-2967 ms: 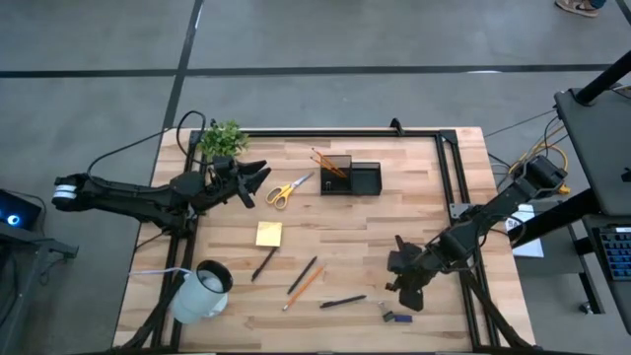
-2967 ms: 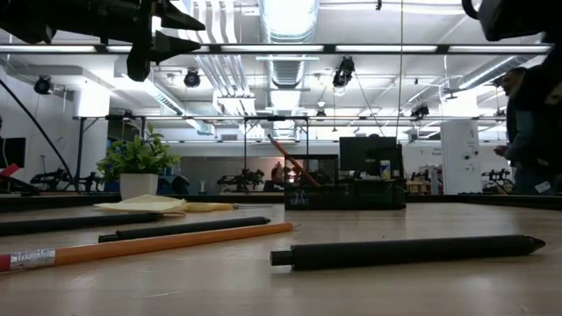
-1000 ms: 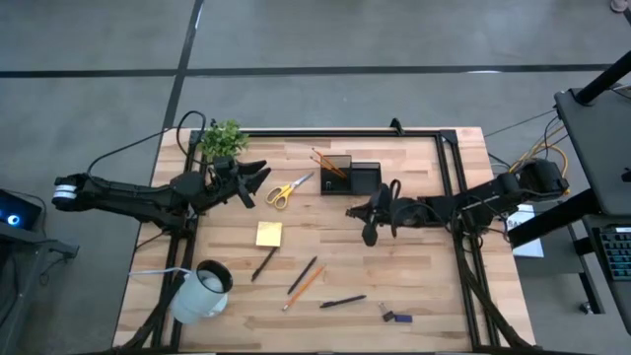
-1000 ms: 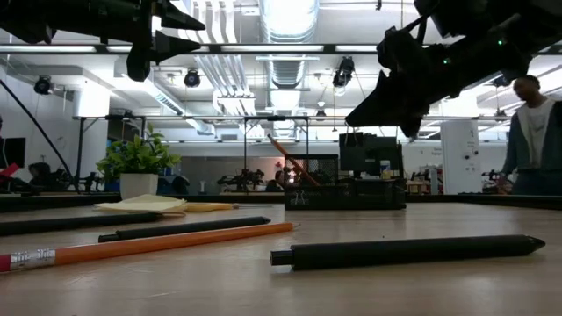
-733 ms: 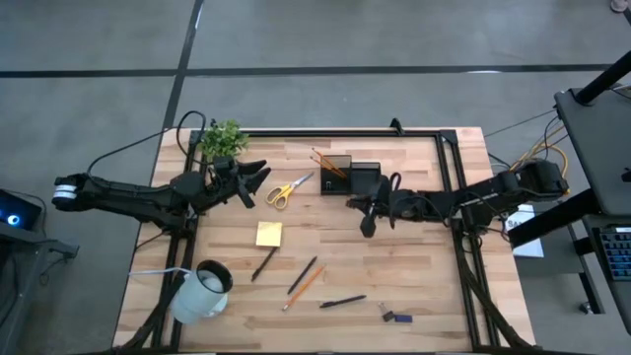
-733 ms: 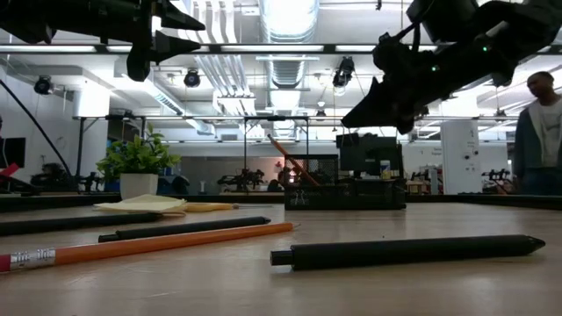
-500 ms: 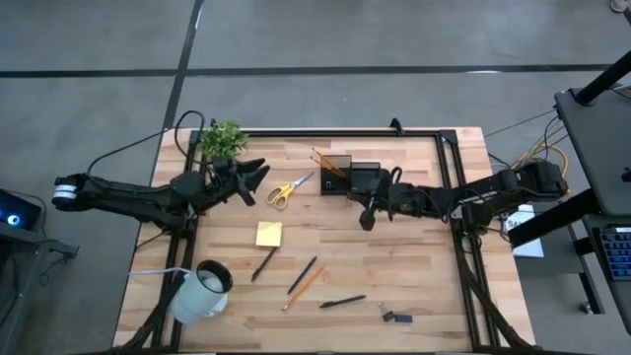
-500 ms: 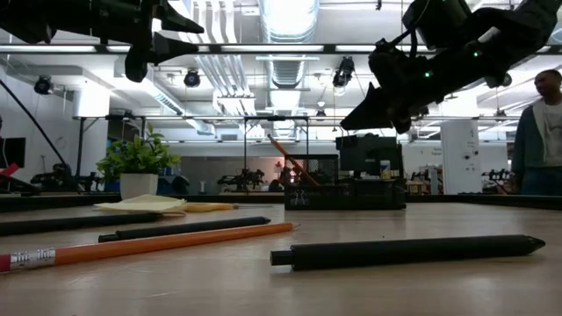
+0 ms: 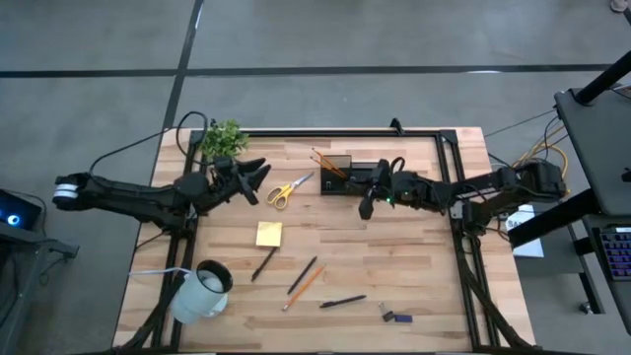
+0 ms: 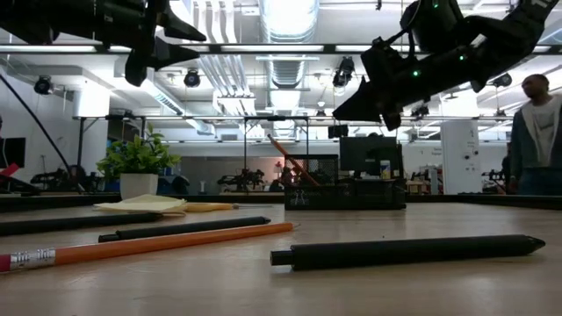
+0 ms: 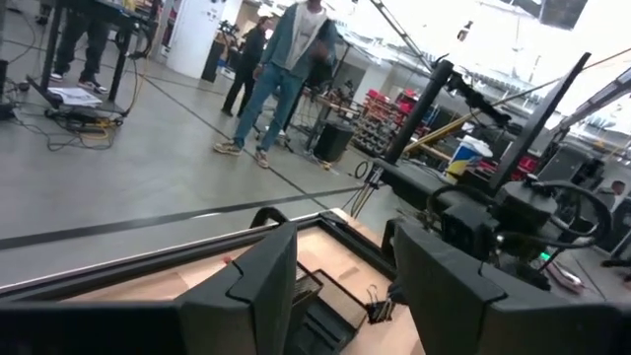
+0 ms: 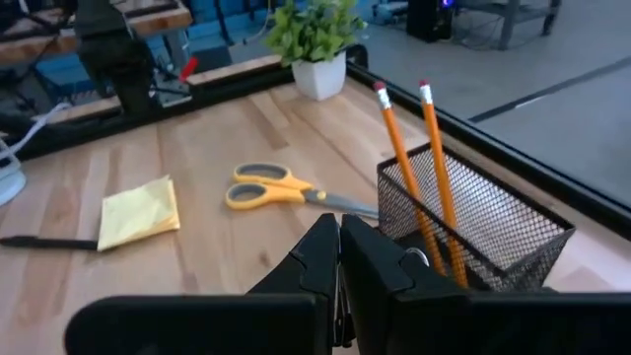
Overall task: Pick and place office supplies into organizer
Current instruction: Put the right binder clip into the desk organizer
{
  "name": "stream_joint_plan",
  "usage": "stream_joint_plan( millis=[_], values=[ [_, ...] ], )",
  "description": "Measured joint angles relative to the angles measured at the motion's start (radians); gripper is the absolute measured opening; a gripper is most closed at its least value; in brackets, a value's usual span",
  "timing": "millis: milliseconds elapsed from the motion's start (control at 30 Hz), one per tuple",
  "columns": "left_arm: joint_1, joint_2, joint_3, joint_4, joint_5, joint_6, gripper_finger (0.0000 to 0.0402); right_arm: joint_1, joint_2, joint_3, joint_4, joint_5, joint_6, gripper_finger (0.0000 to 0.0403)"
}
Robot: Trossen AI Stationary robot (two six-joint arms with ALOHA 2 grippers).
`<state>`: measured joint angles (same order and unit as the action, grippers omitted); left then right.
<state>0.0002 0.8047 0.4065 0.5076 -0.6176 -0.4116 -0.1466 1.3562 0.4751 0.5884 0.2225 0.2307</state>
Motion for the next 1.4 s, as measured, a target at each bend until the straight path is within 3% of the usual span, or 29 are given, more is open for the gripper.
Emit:
stream_joint_plan(
  millis=[200,633,1400],
  values=[
    [0.0,0.038,0.0,0.042,-0.046,0.001,0.0157,-0.05,0.088,0.0,0.035,-0.088,0.026,0.0008],
    [0.0,0.062,0.0,0.089,-0.047,0.002,0.0157,-0.059,0.28,0.076,0.153,-0.093,-0.011,0.0008],
    [0.0,0.044,0.0,0.088,-0.046,0.001,0.0157,-0.078,0.348,0.159,0.032,-0.066,-0.256,0.0008]
  ],
)
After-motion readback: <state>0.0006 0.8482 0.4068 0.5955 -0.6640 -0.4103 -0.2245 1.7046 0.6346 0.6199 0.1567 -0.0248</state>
